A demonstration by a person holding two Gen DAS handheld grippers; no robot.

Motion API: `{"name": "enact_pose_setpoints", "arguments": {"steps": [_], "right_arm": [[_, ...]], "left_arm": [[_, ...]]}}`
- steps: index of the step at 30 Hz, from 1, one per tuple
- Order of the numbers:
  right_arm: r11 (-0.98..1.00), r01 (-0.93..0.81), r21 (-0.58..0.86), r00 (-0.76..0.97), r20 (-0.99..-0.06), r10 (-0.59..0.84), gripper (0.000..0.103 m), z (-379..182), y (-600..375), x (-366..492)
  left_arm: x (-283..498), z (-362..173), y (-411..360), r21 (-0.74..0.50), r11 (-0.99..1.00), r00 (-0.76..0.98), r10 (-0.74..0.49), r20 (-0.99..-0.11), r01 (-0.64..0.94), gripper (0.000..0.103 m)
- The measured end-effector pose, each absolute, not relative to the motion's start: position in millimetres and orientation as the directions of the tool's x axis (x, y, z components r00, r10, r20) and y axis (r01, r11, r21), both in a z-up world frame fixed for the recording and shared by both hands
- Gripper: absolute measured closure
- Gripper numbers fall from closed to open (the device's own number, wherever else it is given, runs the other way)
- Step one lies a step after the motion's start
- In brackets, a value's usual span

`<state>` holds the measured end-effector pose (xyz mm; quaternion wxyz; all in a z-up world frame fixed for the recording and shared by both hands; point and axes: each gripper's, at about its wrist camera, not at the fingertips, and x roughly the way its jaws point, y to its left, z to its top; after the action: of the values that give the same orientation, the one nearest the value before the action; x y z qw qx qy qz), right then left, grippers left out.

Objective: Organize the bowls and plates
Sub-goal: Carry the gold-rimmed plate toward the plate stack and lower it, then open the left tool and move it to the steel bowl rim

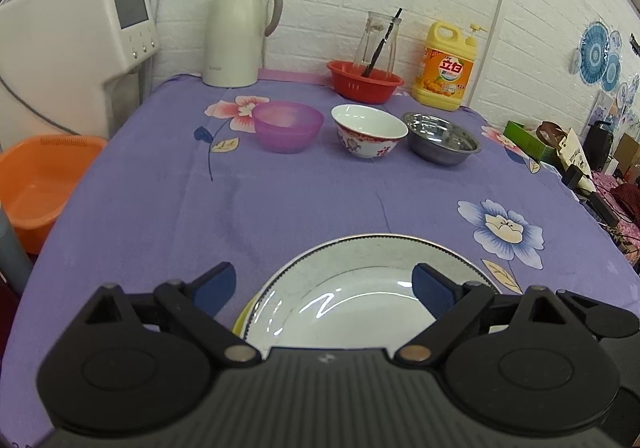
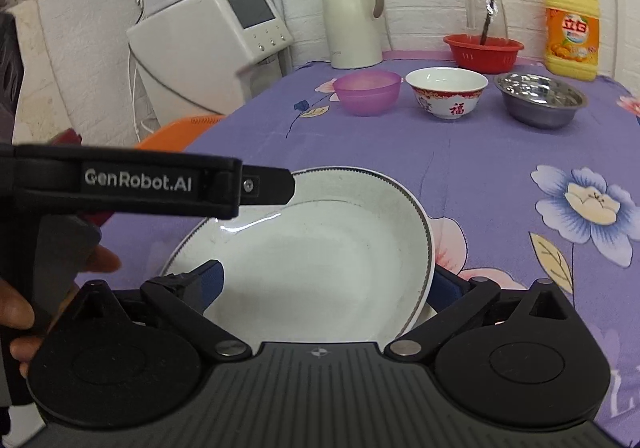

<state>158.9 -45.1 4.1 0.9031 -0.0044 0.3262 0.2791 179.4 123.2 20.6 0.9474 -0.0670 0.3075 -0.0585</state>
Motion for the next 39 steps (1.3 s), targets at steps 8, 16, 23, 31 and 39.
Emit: {"name": "enact_pose_setpoints", "arguments": {"steps": [8,16,23,31,39], "right_arm": [[0.866,-0.454,0.211,0.691,-0.53,0.491,0.0,15.1,-67.7,162.9],[0.881,-0.411,0.233,0.702,-0.536,0.469,0.0,12.5,-88.8,171.0],[0.924,-0.312,0.222,0.74,-0.553,0.383,0.0,22.3,-140.3,210.8],[0.97,-0.15,0.191,0.746,-0.622,0.237,0.0,37.0,-202.1,333.8],[0.995,-0.047,0.093,0.651,-0.752,0.101,0.0,4.3,-205.4,466.8]], "left_arm": [[181.5,23.9,126.8,-0.179,0.982,0.811,-0.151,-0.566,0.058,0.009],[187.2,21.3,127.0,-0.202,0.977,0.789,-0.176,-0.589,0.067,0.009],[219.9,24.5,105.3,-0.231,0.966,0.761,-0.237,-0.605,0.117,0.009],[259.0,15.3,92.7,-0.232,0.963,0.724,-0.26,-0.639,0.14,0.009],[286.9,3.6,107.9,-0.2,0.974,0.695,-0.219,-0.685,0.11,0.009]]}}
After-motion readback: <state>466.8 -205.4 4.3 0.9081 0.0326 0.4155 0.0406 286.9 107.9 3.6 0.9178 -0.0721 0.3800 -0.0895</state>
